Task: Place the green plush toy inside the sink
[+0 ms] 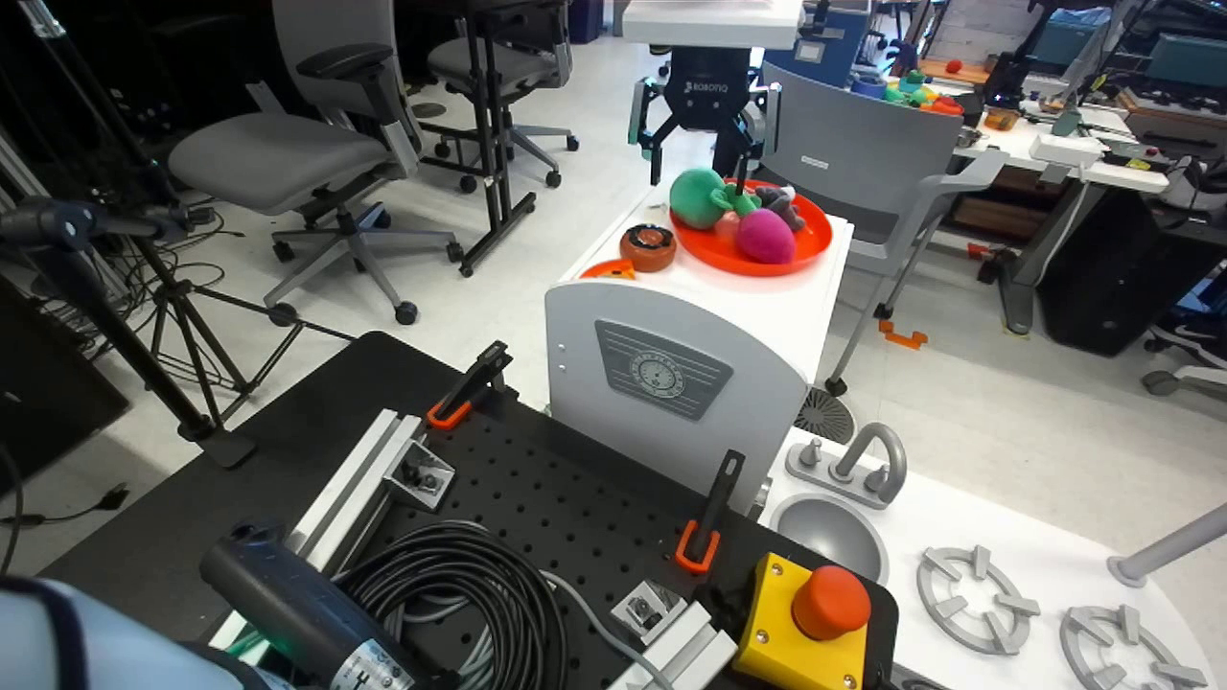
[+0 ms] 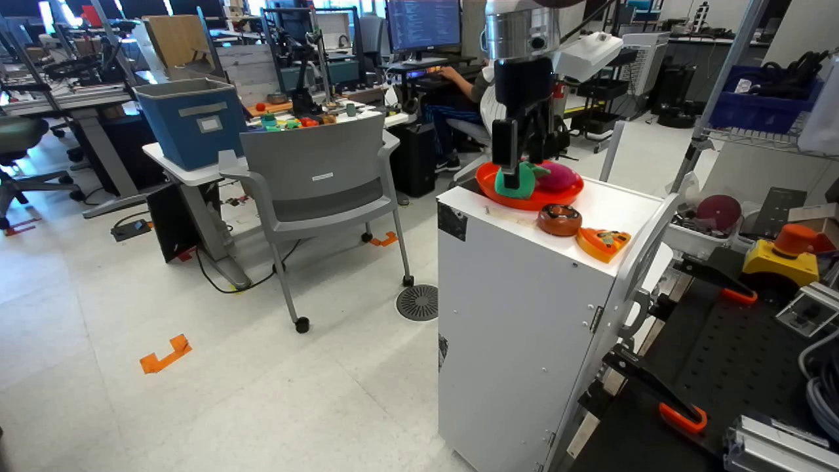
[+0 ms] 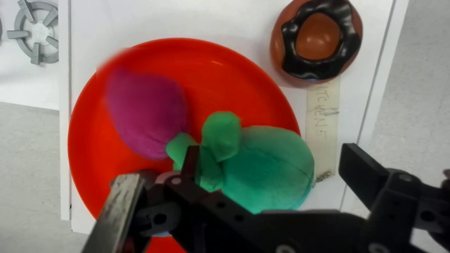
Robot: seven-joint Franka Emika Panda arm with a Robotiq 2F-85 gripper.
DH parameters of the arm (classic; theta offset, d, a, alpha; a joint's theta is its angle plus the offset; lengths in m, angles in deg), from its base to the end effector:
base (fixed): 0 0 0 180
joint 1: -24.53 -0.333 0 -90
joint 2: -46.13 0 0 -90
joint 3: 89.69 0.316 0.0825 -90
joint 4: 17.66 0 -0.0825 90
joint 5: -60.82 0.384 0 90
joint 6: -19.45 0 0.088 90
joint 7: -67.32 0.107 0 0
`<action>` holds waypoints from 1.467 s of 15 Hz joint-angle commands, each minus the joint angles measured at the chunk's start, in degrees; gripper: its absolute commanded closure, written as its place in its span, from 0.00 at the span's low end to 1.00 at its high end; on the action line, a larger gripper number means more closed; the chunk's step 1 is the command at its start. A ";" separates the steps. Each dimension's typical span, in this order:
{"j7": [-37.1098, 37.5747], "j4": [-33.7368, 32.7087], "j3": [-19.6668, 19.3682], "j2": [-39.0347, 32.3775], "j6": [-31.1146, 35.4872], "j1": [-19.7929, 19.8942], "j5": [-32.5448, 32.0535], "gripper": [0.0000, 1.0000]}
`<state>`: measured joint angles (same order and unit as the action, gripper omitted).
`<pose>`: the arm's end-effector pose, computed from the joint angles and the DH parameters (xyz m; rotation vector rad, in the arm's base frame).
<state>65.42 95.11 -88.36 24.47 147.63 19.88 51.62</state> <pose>0.5986 0.0575 0.2707 2.9995 0.3656 -0.1579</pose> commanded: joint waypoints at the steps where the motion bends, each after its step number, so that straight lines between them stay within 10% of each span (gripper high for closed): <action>1: -2.75 -0.94 0.77 -0.29 0.01 0.86 0.81 0.00; 22: -8.88 -0.67 2.38 0.63 -0.04 0.83 1.35 0.00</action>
<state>58.80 94.51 -87.08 24.51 147.65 19.89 51.85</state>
